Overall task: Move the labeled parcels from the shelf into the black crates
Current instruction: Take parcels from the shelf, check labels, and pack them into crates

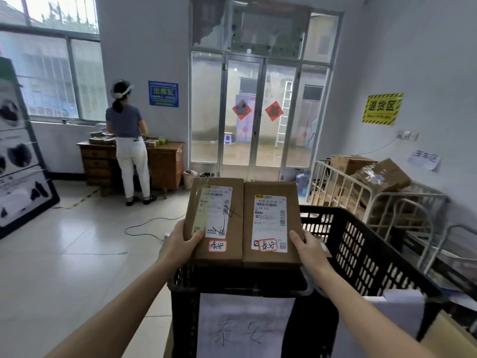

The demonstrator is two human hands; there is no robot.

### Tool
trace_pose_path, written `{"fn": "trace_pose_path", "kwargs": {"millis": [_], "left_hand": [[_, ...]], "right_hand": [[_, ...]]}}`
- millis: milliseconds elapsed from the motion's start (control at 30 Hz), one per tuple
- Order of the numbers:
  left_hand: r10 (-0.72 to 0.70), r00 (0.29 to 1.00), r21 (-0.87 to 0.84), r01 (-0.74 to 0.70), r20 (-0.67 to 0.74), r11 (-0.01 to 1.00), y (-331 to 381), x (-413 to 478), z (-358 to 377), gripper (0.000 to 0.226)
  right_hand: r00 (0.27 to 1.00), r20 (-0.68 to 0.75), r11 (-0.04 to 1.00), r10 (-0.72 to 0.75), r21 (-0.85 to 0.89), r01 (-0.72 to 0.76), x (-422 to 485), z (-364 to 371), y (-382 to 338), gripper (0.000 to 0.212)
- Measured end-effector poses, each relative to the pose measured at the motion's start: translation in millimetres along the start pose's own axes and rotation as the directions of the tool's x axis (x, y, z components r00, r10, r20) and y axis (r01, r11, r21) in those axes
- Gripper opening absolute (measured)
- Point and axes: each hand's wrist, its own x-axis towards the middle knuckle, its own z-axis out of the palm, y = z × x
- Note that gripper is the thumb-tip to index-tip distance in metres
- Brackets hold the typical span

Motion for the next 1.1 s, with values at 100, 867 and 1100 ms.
{"fn": "trace_pose_path", "kwargs": {"millis": [100,867,1100], "left_hand": [[-0.06,0.998,0.068,0.057,0.035,0.996,-5,14,6,0.056],[-0.614,0.752,0.46,0.47,0.238,0.753,-98,84,91,0.054],[-0.732,0.63,0.604,0.486,0.259,0.632,-111,112,99,0.055]], "right_hand": [[0.997,0.055,0.994,0.056,-0.101,-0.05,24,7,10,0.03],[0.66,0.296,0.647,0.69,-0.661,-0.38,122,54,104,0.03],[0.549,0.28,0.543,0.788,-0.735,-0.406,137,77,136,0.04]]}}
